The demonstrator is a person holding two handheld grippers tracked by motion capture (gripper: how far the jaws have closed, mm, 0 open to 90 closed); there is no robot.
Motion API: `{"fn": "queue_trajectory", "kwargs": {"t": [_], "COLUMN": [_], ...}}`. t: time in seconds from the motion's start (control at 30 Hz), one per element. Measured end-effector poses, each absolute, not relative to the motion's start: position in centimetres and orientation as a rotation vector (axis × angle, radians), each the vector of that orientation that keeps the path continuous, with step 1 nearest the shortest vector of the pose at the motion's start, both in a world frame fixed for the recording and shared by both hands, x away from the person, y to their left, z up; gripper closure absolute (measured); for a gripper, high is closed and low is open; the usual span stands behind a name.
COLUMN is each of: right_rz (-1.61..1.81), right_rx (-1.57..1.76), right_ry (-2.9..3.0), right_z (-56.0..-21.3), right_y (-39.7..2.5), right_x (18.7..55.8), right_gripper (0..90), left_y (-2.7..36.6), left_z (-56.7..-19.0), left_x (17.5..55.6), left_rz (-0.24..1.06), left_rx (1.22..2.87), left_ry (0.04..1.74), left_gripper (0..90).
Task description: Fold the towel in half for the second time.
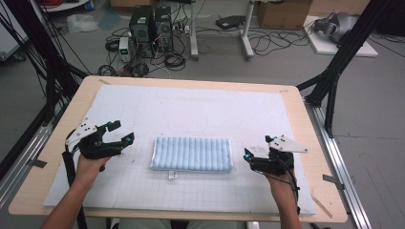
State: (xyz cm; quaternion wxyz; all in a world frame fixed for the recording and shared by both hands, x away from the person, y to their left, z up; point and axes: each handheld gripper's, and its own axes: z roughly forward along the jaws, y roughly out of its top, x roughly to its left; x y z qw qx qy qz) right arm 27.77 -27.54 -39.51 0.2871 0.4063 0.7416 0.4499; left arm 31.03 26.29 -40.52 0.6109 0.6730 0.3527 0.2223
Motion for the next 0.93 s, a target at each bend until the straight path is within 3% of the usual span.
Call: {"fn": "queue_trajectory", "kwargs": {"t": [0.93], "right_rz": [1.206], "right_rx": [1.103], "right_ry": [1.982], "right_z": [-40.36], "right_y": [-28.33], "right_x": [27.39], "right_gripper": [11.3], "left_y": [26.81], "left_z": [-41.06], "left_x": [30.66], "left_rz": [0.529], "left_rx": [1.542], "left_ry": [0.837], "left_gripper": [20.1]}}
